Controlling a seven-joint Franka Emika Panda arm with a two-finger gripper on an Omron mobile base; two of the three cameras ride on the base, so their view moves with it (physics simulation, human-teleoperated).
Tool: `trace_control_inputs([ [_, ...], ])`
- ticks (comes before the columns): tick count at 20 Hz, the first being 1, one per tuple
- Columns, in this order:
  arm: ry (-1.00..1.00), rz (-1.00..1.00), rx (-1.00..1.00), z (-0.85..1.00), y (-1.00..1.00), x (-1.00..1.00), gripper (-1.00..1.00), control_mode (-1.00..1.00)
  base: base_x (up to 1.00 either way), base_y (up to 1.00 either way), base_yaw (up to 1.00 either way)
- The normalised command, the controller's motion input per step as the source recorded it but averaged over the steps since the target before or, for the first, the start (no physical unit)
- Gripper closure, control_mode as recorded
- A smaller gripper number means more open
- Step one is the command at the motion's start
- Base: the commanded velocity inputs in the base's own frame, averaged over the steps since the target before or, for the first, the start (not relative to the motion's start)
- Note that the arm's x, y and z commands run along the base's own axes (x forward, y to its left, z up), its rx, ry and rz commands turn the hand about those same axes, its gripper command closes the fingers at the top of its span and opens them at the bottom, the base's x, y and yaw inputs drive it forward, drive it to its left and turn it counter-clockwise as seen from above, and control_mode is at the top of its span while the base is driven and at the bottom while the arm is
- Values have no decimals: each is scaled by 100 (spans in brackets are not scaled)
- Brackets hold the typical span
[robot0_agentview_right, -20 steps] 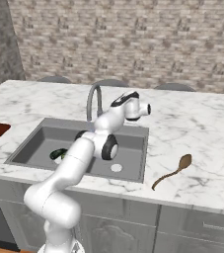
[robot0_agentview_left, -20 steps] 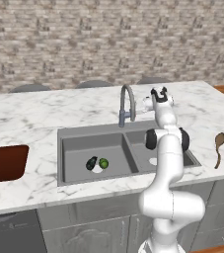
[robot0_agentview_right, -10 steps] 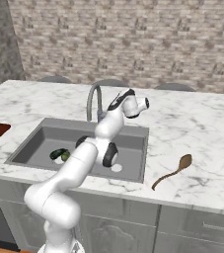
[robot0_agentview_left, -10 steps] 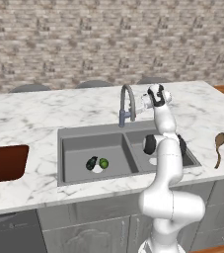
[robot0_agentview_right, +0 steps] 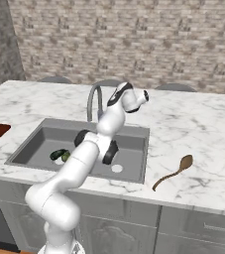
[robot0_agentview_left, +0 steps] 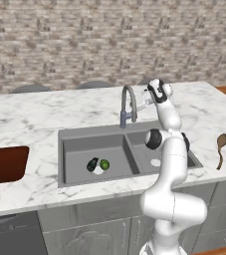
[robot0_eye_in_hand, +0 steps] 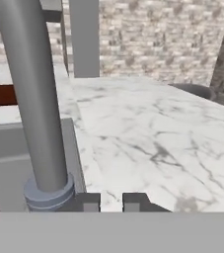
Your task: Pick up all produce items and place them in the sink. Turn on the sink faucet to wash them. Then turn the sink off and put them in the tray.
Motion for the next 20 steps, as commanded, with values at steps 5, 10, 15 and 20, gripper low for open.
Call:
trace_control_inputs([
  [5,-1,0,-12,57,-2,-12,100,-100,0,0,0],
  [10,-4,0,-7,61,-8,-49,100,-100,0,0,0],
  [15,-8,-1,-4,64,-7,-70,100,-100,0,0,0],
  [20,-10,-14,0,25,-7,-98,100,-100,0,0,0],
])
